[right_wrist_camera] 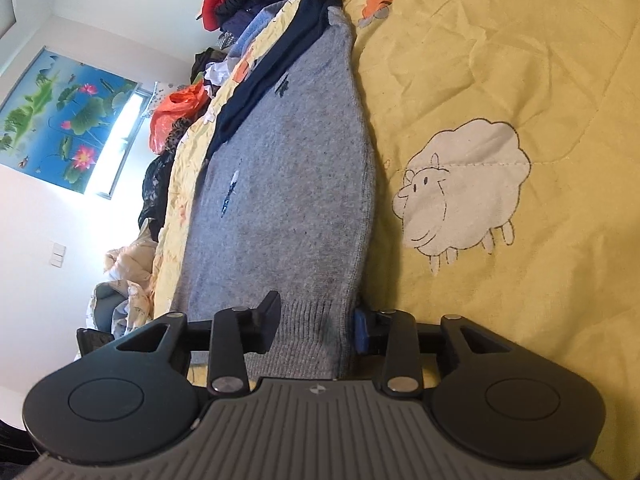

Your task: Fold small clothes

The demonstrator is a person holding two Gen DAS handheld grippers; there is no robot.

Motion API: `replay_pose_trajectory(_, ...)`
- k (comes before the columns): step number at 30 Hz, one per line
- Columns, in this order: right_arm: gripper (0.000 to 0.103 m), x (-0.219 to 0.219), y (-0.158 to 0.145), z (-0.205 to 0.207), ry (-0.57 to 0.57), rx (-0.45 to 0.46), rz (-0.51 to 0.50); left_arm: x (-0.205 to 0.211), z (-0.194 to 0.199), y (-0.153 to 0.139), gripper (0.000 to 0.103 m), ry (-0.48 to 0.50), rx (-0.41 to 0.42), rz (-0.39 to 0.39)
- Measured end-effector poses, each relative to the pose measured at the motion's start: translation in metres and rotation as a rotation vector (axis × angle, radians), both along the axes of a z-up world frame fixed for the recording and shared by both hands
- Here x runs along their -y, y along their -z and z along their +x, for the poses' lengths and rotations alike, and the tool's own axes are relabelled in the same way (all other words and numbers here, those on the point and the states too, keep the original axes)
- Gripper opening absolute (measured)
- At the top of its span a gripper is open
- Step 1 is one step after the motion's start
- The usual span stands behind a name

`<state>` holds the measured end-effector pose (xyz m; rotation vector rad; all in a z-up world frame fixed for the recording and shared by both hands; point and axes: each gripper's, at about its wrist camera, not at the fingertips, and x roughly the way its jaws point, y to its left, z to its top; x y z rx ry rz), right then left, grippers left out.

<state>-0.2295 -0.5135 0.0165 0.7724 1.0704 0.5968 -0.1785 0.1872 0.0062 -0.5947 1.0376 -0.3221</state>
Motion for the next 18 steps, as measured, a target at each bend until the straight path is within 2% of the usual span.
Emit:
replay_pose_trajectory(3, 0.046, 0.000, 0.002, 0.000, 0.003, -0.002, 0.021, 0.002, 0.003, 0.000, 0.009, 0.001, -0.002, -0.011)
replay_pose_trajectory(5, 0.041, 0.000, 0.003, 0.000, 0.002, -0.014, 0.015, 0.005, 0.004, -0.001, 0.009, 0.011, 0.003, 0.005)
replay_pose_trajectory(7, 0.013, -0.002, 0.007, 0.001, -0.014, -0.037, -0.039, 0.009, 0.004, -0.003, 0.008, 0.023, 0.013, 0.034)
replay_pose_trajectory(10, 0.014, -0.006, 0.002, 0.000, -0.040, -0.006, -0.051, 0.012, 0.005, -0.007, 0.006, 0.038, 0.024, 0.068)
replay_pose_trajectory(13, 0.014, -0.008, -0.008, 0.004, -0.052, 0.037, -0.015, 0.005, 0.009, -0.017, 0.005, 0.035, 0.055, 0.042)
replay_pose_trajectory(18, 0.014, -0.009, -0.039, 0.034, -0.045, 0.169, 0.050, -0.010, 0.029, -0.053, 0.005, 0.017, 0.220, -0.067)
